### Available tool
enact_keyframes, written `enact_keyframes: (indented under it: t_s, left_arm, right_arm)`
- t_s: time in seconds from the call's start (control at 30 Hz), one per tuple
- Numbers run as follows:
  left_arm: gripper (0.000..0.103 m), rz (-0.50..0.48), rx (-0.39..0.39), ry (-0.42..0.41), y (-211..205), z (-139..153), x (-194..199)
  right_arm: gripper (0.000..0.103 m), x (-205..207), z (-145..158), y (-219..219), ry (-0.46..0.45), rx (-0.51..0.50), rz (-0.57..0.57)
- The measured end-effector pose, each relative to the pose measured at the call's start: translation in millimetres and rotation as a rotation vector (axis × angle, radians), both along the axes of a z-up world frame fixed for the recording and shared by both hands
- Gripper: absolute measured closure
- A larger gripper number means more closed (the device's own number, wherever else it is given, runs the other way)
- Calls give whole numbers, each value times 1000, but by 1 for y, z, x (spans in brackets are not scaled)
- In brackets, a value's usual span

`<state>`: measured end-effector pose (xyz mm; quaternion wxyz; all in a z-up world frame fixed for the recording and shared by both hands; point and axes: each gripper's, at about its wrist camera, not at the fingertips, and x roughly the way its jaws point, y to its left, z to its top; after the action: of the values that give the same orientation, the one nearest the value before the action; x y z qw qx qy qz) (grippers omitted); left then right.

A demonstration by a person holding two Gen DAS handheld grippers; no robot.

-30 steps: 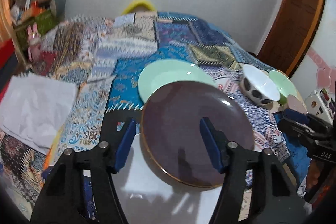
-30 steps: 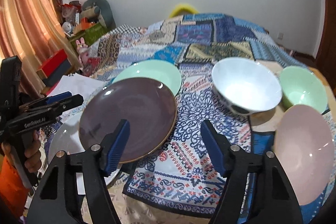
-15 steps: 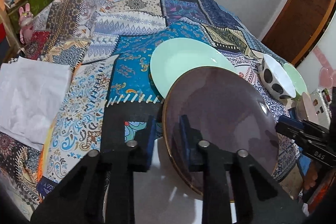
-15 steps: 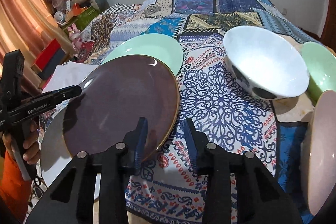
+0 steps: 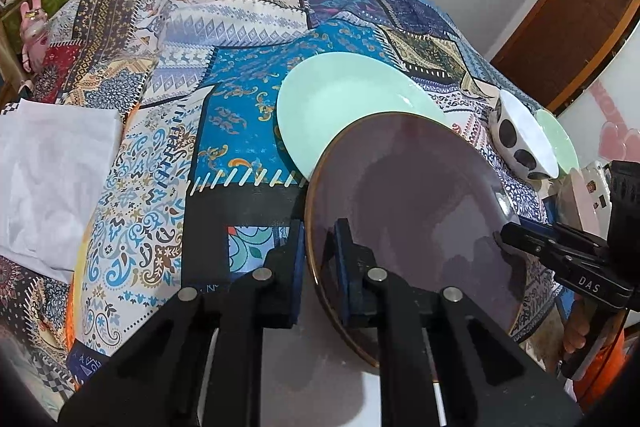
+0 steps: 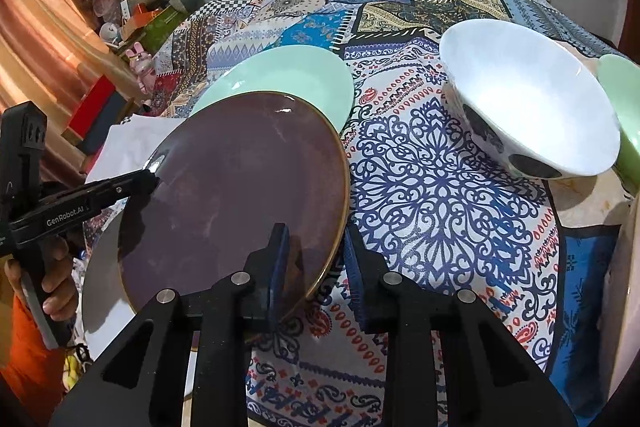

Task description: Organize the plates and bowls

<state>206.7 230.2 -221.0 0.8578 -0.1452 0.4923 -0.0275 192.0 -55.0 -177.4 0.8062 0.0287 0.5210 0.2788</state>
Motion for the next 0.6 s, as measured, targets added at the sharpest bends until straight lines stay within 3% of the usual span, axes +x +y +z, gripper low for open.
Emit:
enact_keyframes:
  t_s: [0.3, 0.47, 0.6]
  left_arm:
    - [88, -30, -99, 50, 9, -7, 12]
    - [86, -37, -22, 17, -1, -3, 9]
    - [86, -27, -19, 17, -4, -1, 3]
  right_arm:
    - [78, 1, -1, 2, -2, 2, 10]
    - [79, 1, 0, 1, -10, 7, 6]
    - [79, -3, 3, -2, -27, 7, 0]
